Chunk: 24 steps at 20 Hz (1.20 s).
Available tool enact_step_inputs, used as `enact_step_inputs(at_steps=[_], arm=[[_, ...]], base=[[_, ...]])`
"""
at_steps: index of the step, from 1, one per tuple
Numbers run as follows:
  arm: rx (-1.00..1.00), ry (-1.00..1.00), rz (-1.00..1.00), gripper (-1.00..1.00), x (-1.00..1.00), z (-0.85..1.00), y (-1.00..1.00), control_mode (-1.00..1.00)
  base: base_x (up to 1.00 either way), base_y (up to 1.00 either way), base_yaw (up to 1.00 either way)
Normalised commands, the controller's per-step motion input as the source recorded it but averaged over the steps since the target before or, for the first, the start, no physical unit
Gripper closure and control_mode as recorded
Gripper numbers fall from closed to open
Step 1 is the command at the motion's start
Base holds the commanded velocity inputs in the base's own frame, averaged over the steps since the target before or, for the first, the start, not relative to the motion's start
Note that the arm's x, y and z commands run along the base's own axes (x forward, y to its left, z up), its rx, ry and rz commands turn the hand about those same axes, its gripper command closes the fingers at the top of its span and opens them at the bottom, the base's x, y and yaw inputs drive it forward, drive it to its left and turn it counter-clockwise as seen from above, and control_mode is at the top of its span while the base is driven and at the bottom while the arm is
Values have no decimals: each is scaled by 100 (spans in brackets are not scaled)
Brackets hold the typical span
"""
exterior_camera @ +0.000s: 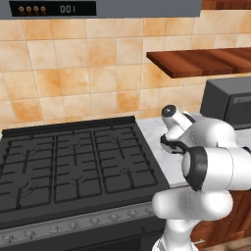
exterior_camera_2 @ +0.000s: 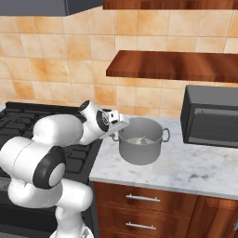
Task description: Turn on the sink faucet. Then move the garlic from the counter to the sink. Turn off the sink. Move the vegetable from the sink to the pot next to the stove. Finally move the pot to the front center burner.
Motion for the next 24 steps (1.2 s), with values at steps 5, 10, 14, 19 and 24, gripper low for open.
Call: enact_step_inputs(at_steps=[5,10,14,19,24], arm=[[0,0,9,100,-18,35,30,-100],[0,1,17,100,-17,25,52,-100],[-2,0,20,100,-20,25,60,-100],[-6,4,25,100,-26,24,70,-100],[-6,8,27,100,-24,13,81,-100]], base=[[0,0,0],[0,0,0],[0,0,0],[0,0,0],[0,0,0]])
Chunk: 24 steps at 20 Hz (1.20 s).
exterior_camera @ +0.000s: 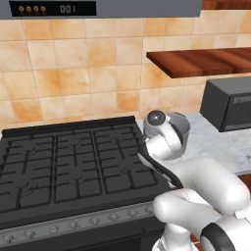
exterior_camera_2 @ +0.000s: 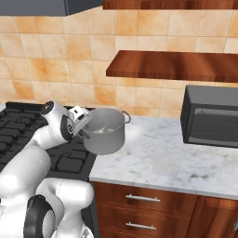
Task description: Turn on the sink faucet. Then move the garlic from the counter to the sink. Turn off the sink. Move the vegetable from the sink to the pot next to the stove. Finally move the pot to the front center burner.
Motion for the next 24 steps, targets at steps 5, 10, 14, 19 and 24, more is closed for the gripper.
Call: enact_step_inputs(at_steps=[5,10,14,19,24], arm=[[-5,8,32,100,-17,1,86,-100],[-2,5,39,100,-10,0,76,-100],[-2,3,40,100,-12,0,76,-100],[-3,1,39,100,-18,0,72,-100],[-4,1,37,100,-17,0,77,-100]], base=[[0,0,0],[0,0,0],[0,0,0],[0,0,0],[0,0,0]])
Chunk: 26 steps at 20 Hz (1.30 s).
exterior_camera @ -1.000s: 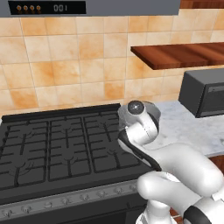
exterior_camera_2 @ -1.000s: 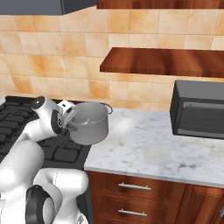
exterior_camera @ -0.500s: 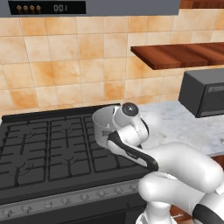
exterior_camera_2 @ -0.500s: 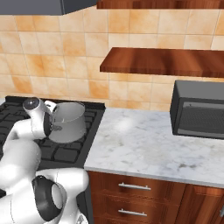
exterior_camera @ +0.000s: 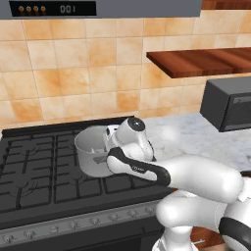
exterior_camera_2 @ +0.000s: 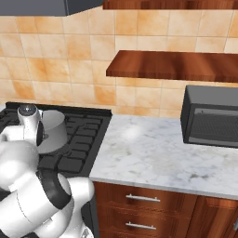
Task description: Turn on the sink faucet. Then move the garlic from the counter to the sink. Turn off the sink. Move the vegetable from the sink to the pot next to the stove. Finally move the pot to the front center burner.
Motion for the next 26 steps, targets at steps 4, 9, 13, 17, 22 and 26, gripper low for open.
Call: enact_step_inputs(at_steps=[4,9,13,17,22,26], arm=[[-2,0,32,100,-12,0,57,-100],[-3,0,17,100,0,-9,27,-100],[-3,0,7,100,1,-14,6,-100],[-1,0,9,100,0,-10,10,-100],[0,0,13,100,-8,-1,11,-100],[0,0,12,100,-3,-10,8,-100]], base=[[0,0,0],[0,0,0],[0,0,0],[0,0,0],[0,0,0],[0,0,0]])
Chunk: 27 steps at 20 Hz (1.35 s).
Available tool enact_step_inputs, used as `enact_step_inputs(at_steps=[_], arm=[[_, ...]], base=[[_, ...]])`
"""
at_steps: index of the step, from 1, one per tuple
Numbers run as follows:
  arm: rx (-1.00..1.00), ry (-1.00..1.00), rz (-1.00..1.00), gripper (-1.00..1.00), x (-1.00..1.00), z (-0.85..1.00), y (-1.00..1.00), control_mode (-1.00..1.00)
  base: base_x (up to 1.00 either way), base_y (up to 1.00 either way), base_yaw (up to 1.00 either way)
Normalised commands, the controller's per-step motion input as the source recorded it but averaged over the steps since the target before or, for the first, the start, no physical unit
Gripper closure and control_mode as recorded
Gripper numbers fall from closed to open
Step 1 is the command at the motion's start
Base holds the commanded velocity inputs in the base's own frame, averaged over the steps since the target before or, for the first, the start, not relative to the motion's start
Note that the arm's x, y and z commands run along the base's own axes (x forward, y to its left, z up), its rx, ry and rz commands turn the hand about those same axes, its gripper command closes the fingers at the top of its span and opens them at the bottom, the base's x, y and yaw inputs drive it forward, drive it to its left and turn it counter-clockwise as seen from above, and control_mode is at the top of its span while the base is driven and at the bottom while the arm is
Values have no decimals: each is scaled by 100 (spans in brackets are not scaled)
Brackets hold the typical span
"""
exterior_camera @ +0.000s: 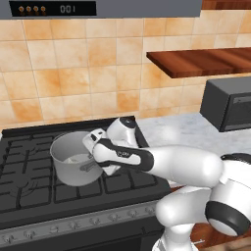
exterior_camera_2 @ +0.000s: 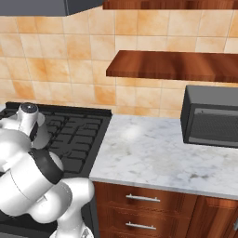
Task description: Turn on the sink faucet. Then move the garlic from the counter to the sink. Turn off the sink. Move the vegetable from the sink to the pot next to the stove. Finally move the pot to the front center burner.
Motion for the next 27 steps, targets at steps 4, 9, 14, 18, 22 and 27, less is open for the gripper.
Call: enact_step_inputs(at_steps=[4,9,14,18,22,27], arm=[[0,0,7,100,0,-14,1,-100],[0,0,5,-100,0,-5,1,-100],[0,-1,5,-100,-5,0,0,-100],[0,0,5,-100,-8,0,0,-100],[0,-1,2,-100,-15,19,0,-100],[0,0,0,-100,-24,32,0,-100]], base=[[0,0,0],[0,0,0],[0,0,0],[0,0,0],[0,0,0],[0,0,0]])
